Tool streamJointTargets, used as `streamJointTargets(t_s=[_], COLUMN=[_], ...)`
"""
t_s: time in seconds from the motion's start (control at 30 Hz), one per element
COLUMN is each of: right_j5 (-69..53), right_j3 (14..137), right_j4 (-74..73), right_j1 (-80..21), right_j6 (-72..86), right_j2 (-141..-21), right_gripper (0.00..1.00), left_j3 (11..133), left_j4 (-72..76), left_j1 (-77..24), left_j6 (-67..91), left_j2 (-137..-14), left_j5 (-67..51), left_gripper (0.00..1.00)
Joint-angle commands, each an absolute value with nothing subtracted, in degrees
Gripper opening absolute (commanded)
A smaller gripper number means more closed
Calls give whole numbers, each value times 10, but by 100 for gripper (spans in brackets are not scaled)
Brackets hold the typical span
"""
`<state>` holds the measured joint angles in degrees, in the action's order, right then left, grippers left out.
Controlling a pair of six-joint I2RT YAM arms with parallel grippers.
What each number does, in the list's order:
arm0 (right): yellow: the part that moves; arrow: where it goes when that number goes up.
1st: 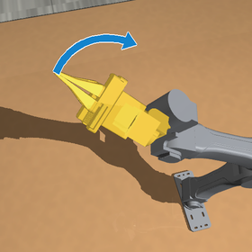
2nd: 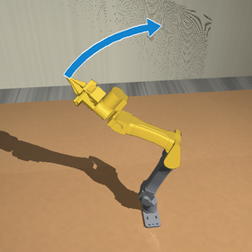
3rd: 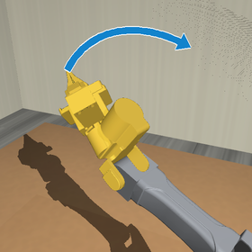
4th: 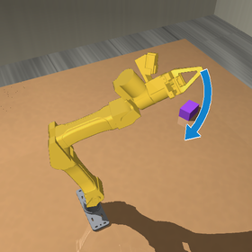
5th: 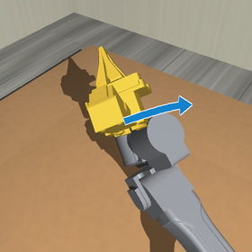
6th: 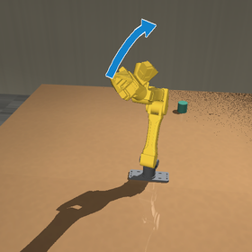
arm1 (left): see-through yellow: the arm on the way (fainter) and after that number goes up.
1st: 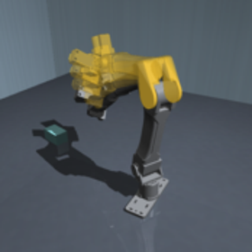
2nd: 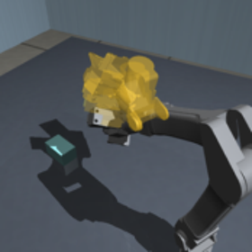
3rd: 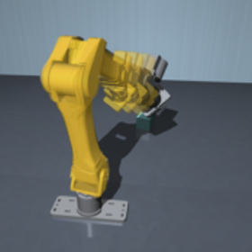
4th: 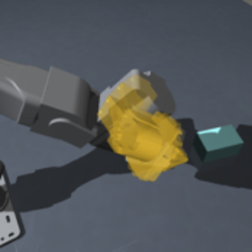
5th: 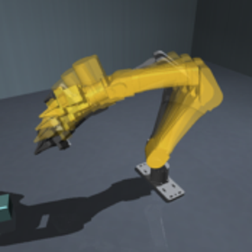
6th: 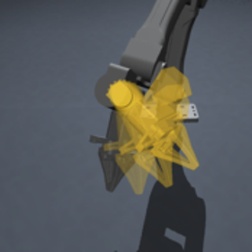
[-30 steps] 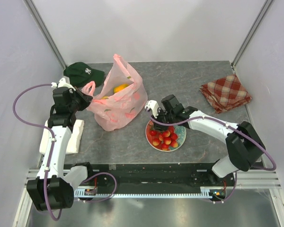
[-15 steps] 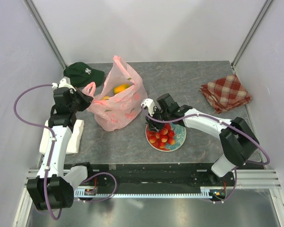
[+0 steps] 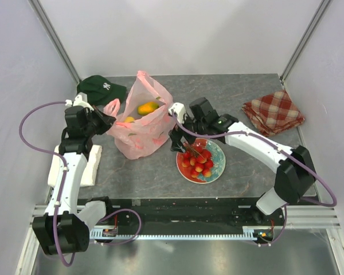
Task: Take the fake fruits out of the plastic bag
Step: Place the fake fruit on the plate, then take out the fake fruit from the plastic bag.
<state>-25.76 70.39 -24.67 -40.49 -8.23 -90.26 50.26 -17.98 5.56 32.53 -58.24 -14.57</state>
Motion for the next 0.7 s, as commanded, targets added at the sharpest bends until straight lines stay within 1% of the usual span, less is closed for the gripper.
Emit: streamJointTargets(t_s=[0.0, 0.13, 0.17, 0.2, 0.27, 0.3, 0.37, 0.4, 0.43, 0.47, 0.57, 0.6, 0.67], right_j5=[-261, -300, -314, -315, -311, -309, -312, -322, -331, -334, -290, -240, -187], right_j3=[808, 859, 864, 867, 873, 872, 890, 904, 917, 937, 974, 982, 986], right_j4=[-284, -252, -231, -187, -143, -98, -80, -87, -92, -95, -93, -92, -97], right_j1=[-401, -402, -402, -403, -408, -412, -431, -439, -446, -459, -468, -468, -466], right_j6=[-106, -142, -118, -100, -37, -22, -15, -20, -24, -26, -2, 17, 18], right_j2=[-859, -868, -886, -900, -942, -954, -995, -1010, -1039, -1052, -1115, -1129, -1156], right_gripper=[98, 98, 95, 87, 78, 70, 58, 49, 46, 45, 42, 42, 42], left_j3=[485, 476, 473, 466, 459, 451, 442, 434, 431, 428, 415, 410, 410], left_j4=[-163, -181, -184, -190, -195, -197, -200, -202, -204, -206, -217, -223, -255], left_j1=[59, 53, 50, 46, 43, 41, 41, 40, 39, 38, 33, 31, 31], left_j6=[323, 321, 321, 323, 332, 336, 342, 344, 345, 345, 352, 355, 366], left_j2=[-573, -566, -563, -561, -553, -549, -545, -543, -540, -539, -531, -530, -534], left_j5=[-195, -218, -219, -219, -220, -221, -228, -228, -228, -229, -236, -233, -216], left_gripper=[2, 2, 2, 2, 2, 2, 2, 2, 2, 2, 2, 2, 2])
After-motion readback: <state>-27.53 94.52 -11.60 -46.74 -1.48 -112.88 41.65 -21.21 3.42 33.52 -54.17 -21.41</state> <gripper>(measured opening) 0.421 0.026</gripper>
